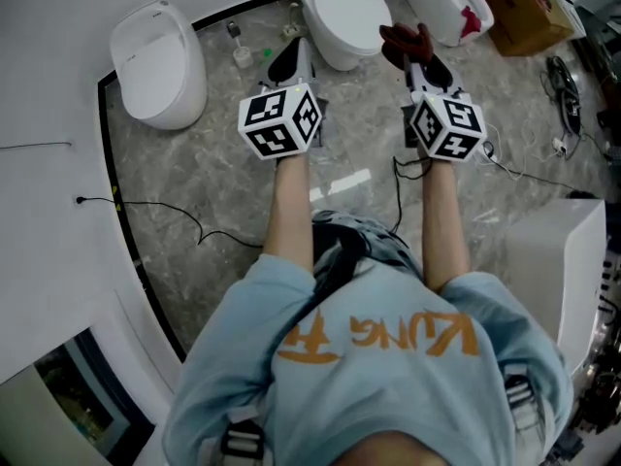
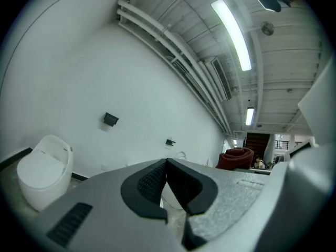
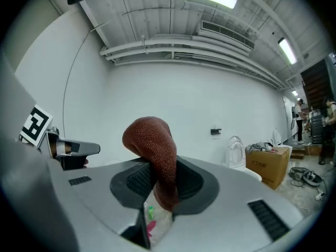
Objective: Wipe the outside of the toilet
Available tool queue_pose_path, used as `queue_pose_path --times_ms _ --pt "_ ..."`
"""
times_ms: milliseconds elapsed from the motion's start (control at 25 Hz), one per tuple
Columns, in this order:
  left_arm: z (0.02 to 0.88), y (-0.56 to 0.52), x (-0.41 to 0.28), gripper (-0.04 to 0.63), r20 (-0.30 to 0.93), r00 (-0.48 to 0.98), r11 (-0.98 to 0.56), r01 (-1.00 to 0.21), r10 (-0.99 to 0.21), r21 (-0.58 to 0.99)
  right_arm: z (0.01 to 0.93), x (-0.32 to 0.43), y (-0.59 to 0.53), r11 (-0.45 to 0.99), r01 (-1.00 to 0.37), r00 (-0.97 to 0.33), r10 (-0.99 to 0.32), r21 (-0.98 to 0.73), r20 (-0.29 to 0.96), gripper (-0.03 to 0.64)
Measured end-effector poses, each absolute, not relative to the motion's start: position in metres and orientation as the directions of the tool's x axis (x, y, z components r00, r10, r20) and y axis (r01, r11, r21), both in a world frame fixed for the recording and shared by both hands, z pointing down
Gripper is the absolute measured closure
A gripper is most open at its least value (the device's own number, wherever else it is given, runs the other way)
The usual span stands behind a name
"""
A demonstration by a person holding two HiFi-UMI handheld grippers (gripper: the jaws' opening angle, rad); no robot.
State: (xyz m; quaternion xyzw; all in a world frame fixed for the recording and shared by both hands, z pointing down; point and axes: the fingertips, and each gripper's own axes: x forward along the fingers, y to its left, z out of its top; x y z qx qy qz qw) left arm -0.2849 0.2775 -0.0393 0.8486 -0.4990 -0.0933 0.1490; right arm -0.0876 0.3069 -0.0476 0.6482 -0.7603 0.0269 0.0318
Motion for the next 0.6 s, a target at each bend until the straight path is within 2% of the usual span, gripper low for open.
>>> queue_pose_path --times_ms 240,440,600 --pt "-0.04 0.269 -0.261 0.601 -0.028 0.518 -0.489 -0.788 -0.855 0.374 -0.046 -0.064 0.313 0.124 -0.992 -0.122 -0.987 0.017 0.103 0.532" --pt "-0.025 0.269 -0.223 0.601 0.008 0.57 -0.527 -0.766 -0.822 0.368 -0.026 -0.021 0.316 0.058 -0.998 -0.06 -0.988 -0.022 0.139 0.532" --pt "-0.008 0.252 -0.209 0.601 0.055 0.579 -0.526 -0.772 -0.813 0.356 0.001 -0.012 0.296 0.058 -0.996 -0.069 -0.981 -0.063 0.179 0.532"
